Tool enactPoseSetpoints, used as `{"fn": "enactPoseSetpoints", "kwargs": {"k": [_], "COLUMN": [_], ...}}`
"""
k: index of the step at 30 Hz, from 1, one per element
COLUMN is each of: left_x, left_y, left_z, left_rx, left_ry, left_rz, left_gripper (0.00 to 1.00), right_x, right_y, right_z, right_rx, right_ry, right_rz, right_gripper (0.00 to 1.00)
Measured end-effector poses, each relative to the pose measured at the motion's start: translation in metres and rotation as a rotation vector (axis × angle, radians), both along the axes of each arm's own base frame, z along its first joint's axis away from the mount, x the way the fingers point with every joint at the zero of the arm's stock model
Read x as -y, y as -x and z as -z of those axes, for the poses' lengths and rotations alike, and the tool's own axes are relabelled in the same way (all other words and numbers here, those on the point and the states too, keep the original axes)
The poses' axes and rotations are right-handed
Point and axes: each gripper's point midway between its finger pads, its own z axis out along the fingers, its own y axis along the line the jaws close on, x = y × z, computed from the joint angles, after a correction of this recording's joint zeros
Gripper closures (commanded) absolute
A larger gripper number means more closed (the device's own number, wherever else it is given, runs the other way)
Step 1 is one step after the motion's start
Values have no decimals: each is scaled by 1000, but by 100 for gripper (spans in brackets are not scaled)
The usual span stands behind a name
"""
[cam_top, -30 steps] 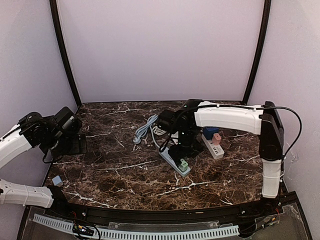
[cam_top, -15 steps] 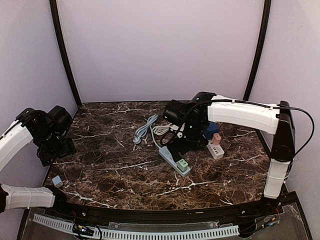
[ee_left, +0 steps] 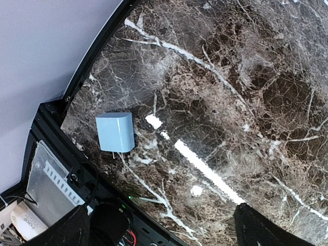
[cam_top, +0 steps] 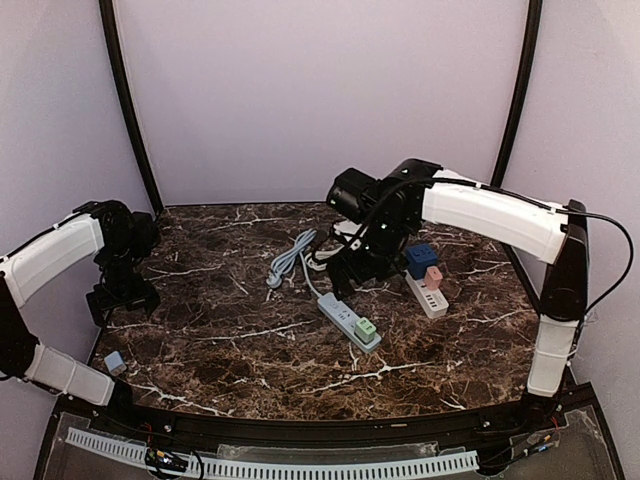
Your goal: Insert the plug
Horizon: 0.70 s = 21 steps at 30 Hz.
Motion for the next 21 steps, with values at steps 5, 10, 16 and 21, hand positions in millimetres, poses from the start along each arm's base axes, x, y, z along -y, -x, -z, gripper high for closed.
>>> {"fn": "enactPoseSetpoints", "kwargs": {"k": [5, 10, 16, 21], "left_x": [-7, -23, -46, -57], "left_y": [4, 18, 34, 43], "left_z": [18, 38, 49, 55], "left_rx": [3, -9, 71, 147], "left_ry": [2, 0, 7, 3], "left_rz": [-57, -158, -311, -368], "left_gripper": [1, 1, 1, 1], "right_x": [-7, -3, 0, 5], "right_y": [-2, 7, 12, 17], "right_z": [-6, 6, 16, 22], "right_rx": [-9, -75, -112, -138], "right_ry": [-14, 18, 47, 66], "right_rz": [-24, -30, -30, -30], "right_gripper": [1, 1, 1, 1]}}
